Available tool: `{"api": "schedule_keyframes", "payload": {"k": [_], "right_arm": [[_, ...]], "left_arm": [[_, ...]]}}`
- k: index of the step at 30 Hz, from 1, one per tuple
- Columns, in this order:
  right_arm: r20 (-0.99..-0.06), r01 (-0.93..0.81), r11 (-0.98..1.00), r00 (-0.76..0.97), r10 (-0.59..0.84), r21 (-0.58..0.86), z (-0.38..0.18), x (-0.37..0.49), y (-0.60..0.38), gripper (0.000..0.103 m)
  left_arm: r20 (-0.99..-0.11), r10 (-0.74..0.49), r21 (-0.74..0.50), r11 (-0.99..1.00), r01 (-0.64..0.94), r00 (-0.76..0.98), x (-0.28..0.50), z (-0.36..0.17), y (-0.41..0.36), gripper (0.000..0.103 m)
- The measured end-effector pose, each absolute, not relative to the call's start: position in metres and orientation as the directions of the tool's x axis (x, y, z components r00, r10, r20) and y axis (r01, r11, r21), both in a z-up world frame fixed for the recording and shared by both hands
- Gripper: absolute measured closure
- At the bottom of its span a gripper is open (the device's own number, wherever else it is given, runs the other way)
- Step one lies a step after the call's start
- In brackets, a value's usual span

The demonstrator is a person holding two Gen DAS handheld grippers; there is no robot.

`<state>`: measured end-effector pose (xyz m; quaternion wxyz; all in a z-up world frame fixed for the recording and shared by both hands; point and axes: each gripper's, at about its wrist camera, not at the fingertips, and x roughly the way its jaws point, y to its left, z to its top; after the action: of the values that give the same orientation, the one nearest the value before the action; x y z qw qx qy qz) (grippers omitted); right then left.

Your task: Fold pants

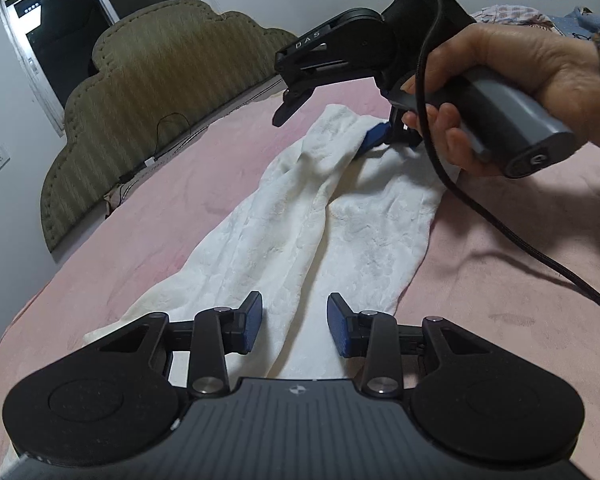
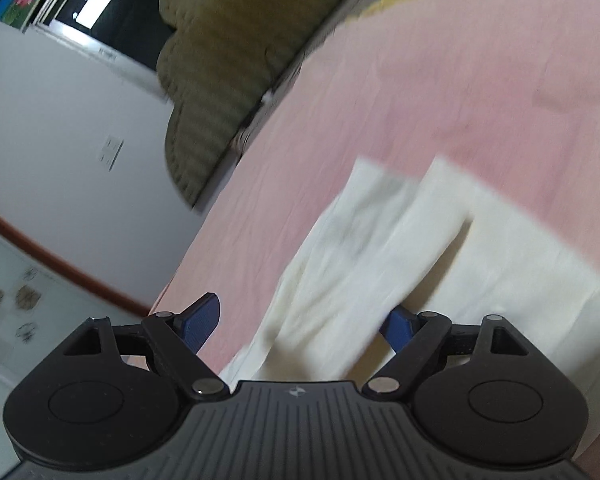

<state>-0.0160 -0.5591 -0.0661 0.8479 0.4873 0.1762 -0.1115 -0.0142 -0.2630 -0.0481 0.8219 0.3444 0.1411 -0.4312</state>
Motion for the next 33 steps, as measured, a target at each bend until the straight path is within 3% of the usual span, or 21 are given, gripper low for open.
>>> {"api": "schedule_keyframes", "payload": {"k": [1, 2, 3, 5, 12, 19, 28, 33], "right_arm": [[-0.412, 0.37, 0.502, 0.911, -0.03, 0.782, -0.067, -0.016, -0.561, 0.046], [-0.43, 0.388, 0.505, 0.902, -0.037, 0.771, -0.069, -0.015, -0.563, 0.072], [-0.447, 0.408, 0.507, 0.893, -0.048, 0.76, -0.072, -0.014, -0.565, 0.084], [-0.445, 0.408, 0.508, 0.894, -0.053, 0.759, -0.08, -0.016, -0.567, 0.091], [-0.366, 0.336, 0.518, 0.93, -0.049, 0.786, -0.08, -0.041, -0.57, 0.096], [-0.309, 0.277, 0.591, 0.95, -0.049, 0.758, -0.047, -0.049, -0.569, 0.096], [-0.332, 0.319, 0.605, 0.939, -0.094, 0.73, -0.043, -0.073, -0.569, 0.097], [-0.388, 0.384, 0.567, 0.914, -0.12, 0.728, -0.063, -0.11, -0.57, 0.097]], "left_arm": [[-0.528, -0.618, 0.448, 0.38, 0.809, 0.582, -0.015, -0.049, -0.264, 0.059], [-0.526, -0.623, 0.455, 0.369, 0.81, 0.579, -0.015, -0.049, -0.266, 0.059], [-0.523, -0.625, 0.464, 0.361, 0.809, 0.579, -0.016, -0.05, -0.269, 0.059], [-0.515, -0.629, 0.478, 0.353, 0.804, 0.583, -0.016, -0.052, -0.273, 0.059], [-0.515, -0.613, 0.471, 0.381, 0.795, 0.599, -0.002, -0.054, -0.285, 0.068], [-0.49, -0.598, 0.462, 0.439, 0.771, 0.634, -0.001, -0.048, -0.288, 0.094], [-0.497, -0.662, 0.327, 0.456, 0.828, 0.561, -0.008, -0.022, -0.275, 0.1], [-0.505, -0.682, 0.349, 0.399, 0.848, 0.529, -0.029, -0.031, -0.277, 0.099]]}}
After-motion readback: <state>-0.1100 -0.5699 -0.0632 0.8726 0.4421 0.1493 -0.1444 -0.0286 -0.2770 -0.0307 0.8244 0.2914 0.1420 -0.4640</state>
